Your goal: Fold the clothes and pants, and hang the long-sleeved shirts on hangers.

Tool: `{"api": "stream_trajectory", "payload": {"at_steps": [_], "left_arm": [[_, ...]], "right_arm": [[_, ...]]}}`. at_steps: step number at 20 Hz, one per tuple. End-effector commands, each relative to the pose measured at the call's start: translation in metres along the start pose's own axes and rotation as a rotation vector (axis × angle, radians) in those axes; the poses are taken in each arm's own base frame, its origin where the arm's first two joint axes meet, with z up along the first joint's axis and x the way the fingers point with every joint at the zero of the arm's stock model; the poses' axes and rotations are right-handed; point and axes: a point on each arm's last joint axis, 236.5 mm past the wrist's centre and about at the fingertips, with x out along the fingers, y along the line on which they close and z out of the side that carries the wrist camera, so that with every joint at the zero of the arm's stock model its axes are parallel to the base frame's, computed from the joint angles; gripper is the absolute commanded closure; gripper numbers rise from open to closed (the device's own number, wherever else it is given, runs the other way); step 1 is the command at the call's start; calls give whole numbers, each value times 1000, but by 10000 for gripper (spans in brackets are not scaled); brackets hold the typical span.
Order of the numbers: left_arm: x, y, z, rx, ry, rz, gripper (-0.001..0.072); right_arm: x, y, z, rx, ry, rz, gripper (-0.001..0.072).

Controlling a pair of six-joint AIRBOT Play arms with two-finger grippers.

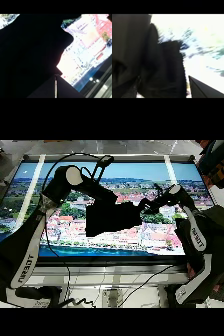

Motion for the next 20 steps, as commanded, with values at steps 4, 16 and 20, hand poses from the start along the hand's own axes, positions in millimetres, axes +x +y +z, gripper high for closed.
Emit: {"api": "stream_trajectory", "payload": {"at_steps": [4,16,20], "left_arm": [[-5,0,1,2,-7,3,700],[-47,-10,16,27,-89,18,700],[-93,-21,28,52,-177,37,700]], "right_arm": [[71,58,-22,-20,66,90,25],[60,125,32,-185,-247,79,694],[-43,102,54,-206,-335,70,696]]}}
